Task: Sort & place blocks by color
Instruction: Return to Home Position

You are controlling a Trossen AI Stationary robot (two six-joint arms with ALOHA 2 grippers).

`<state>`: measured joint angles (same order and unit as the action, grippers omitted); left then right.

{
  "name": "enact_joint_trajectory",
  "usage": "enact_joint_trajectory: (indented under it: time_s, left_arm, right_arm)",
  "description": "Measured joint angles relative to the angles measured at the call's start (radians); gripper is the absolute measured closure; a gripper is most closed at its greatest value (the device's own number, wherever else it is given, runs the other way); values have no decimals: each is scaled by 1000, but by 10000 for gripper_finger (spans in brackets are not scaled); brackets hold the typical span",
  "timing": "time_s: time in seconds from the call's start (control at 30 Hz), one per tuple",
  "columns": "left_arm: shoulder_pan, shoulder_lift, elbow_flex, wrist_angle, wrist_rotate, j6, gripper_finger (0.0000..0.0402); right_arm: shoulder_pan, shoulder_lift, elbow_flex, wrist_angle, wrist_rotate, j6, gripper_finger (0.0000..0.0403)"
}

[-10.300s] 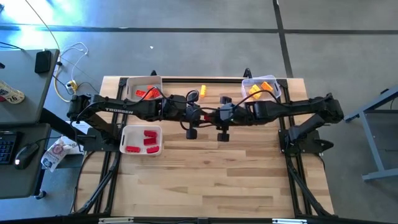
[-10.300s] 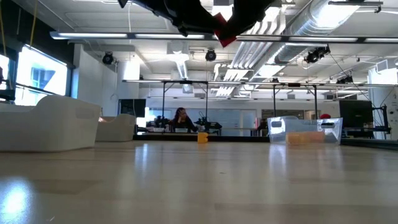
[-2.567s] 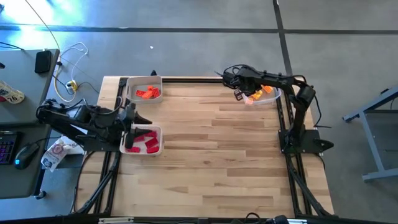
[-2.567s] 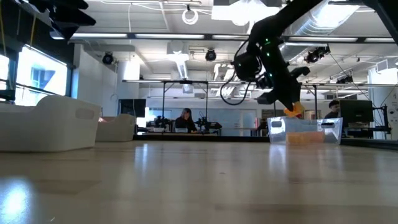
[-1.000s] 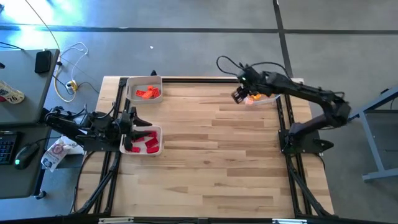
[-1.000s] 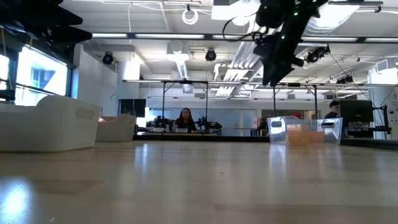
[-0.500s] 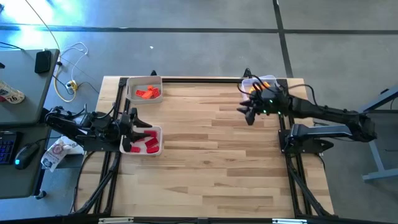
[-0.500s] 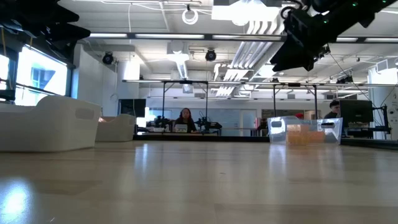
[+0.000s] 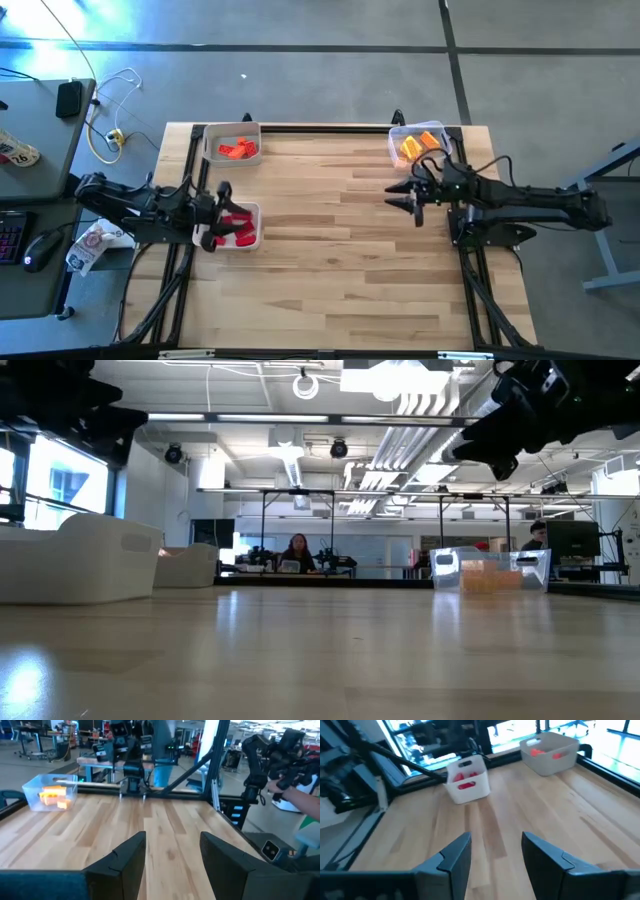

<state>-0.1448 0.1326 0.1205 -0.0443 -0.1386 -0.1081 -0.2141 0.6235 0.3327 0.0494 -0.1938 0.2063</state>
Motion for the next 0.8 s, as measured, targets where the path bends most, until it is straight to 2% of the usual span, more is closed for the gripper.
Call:
enact_joint_trajectory:
  time_s: [0.3, 0.47, 0.63, 0.8]
  left_arm:
    - [0, -4, -105, 165, 24, 52, 227]
    - [0, -3, -110, 151, 24, 56, 227]
    - [0, -3, -110, 178, 19, 111, 227]
    - [1, -3, -110, 178, -4, 147, 227]
  right_arm:
    - [72, -71, -170, 259, -52, -5, 259]
    - [86, -119, -264, 351, -52, 24, 270]
    - [85, -197, -320, 368, -49, 47, 277]
    - [85, -296, -312, 272, -47, 43, 279]
